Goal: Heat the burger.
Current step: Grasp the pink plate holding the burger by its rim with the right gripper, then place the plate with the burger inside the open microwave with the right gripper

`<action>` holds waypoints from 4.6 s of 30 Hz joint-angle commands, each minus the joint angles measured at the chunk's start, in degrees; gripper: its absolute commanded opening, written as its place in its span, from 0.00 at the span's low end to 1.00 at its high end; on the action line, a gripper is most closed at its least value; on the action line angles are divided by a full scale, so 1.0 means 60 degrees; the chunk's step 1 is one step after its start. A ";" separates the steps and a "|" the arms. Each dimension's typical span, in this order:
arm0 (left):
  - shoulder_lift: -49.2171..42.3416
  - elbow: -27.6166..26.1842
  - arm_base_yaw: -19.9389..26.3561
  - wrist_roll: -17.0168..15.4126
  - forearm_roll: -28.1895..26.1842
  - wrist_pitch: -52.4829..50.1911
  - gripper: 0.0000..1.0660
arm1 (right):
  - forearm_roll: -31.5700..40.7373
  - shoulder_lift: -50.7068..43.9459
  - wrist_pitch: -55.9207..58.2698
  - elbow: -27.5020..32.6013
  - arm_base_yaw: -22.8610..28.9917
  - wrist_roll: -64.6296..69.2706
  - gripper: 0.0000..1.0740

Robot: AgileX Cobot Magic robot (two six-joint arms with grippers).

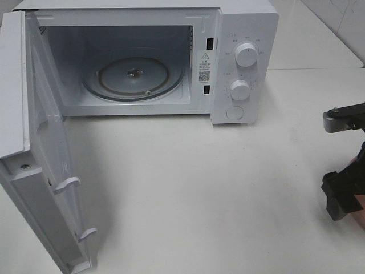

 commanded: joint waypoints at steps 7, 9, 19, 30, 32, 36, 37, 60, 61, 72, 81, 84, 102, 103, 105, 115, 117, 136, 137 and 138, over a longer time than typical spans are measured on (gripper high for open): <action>-0.0134 0.0029 0.0000 0.0019 -0.0029 -0.0086 0.92 | -0.0105 0.0974 -0.0764 0.0105 -0.0057 0.0286 0.85; -0.0134 0.0029 0.0000 0.0019 -0.0029 -0.0086 0.92 | -0.0124 0.1165 -0.0917 0.0105 -0.0057 0.0392 0.84; -0.0134 0.0029 0.0000 0.0019 -0.0029 -0.0086 0.92 | -0.0382 0.1805 -0.1518 0.0105 -0.0057 0.0783 0.82; -0.0134 0.0029 0.0000 0.0019 -0.0029 -0.0086 0.92 | -0.0621 0.2235 -0.1862 0.0105 -0.0057 0.1098 0.69; -0.0134 0.0029 0.0000 0.0019 -0.0029 -0.0086 0.92 | -0.0640 0.2244 -0.1843 0.0105 -0.0057 0.1098 0.63; -0.0134 0.0029 0.0000 0.0019 -0.0029 -0.0086 0.92 | -0.0802 0.2244 -0.1900 0.0315 -0.0057 0.1165 0.43; -0.0134 0.0029 0.0000 0.0019 -0.0029 -0.0086 0.92 | -0.0802 0.2244 -0.1900 0.0315 -0.0057 0.1165 0.43; -0.0134 0.0029 0.0000 0.0019 -0.0029 -0.0086 0.92 | -0.1346 0.2244 -0.1862 0.0392 -0.0029 0.1891 0.00; -0.0134 0.0029 0.0000 0.0019 -0.0029 -0.0086 0.92 | -0.1490 0.2244 -0.1805 0.0392 -0.0029 0.2072 0.00; -0.0134 0.0029 0.0000 0.0019 -0.0029 -0.0086 0.92 | -0.3237 0.2244 -0.0754 0.0248 0.0859 0.3715 0.00; -0.0134 0.0029 0.0000 0.0019 -0.0029 -0.0086 0.92 | -0.4498 0.2244 0.0115 0.0248 0.1786 0.4994 0.00; -0.0134 0.0029 0.0000 0.0019 -0.0029 -0.0086 0.92 | -0.4727 0.2215 0.0430 0.0248 0.1977 0.5204 0.00; -0.0134 0.0029 0.0000 0.0019 -0.0029 -0.0086 0.92 | -0.5032 -0.0143 0.1967 0.0248 0.2416 0.4679 0.00; -0.0134 0.0029 0.0000 0.0019 -0.0029 -0.0086 0.92 | -0.5032 -0.0248 0.2063 0.0248 0.2416 0.4612 0.00; -0.0134 0.0029 0.0000 0.0019 -0.0029 -0.0086 0.92 | -0.4975 -0.0449 0.2110 0.0248 0.2416 0.4488 0.00; -0.0134 0.0029 0.0000 0.0019 -0.0029 -0.0086 0.92 | -0.4240 -0.1031 0.2340 0.0248 0.2416 0.3829 0.00; -0.0134 0.0029 0.0000 0.0019 -0.0029 -0.0086 0.92 | -0.4173 -0.1070 0.2340 0.0248 0.2416 0.3810 0.00; -0.0134 0.0029 0.0000 0.0019 -0.0029 -0.0086 0.92 | -0.3877 -0.1642 0.2550 0.0248 0.4507 0.3524 0.00; -0.0134 0.0029 0.0000 0.0019 -0.0029 -0.0086 0.92 | -0.3877 -0.1642 0.2531 0.0248 0.4708 0.3524 0.00; -0.0134 0.0029 0.0000 0.0019 -0.0029 -0.0086 0.92 | -0.3877 -0.1642 0.2531 0.0248 0.4708 0.3524 0.00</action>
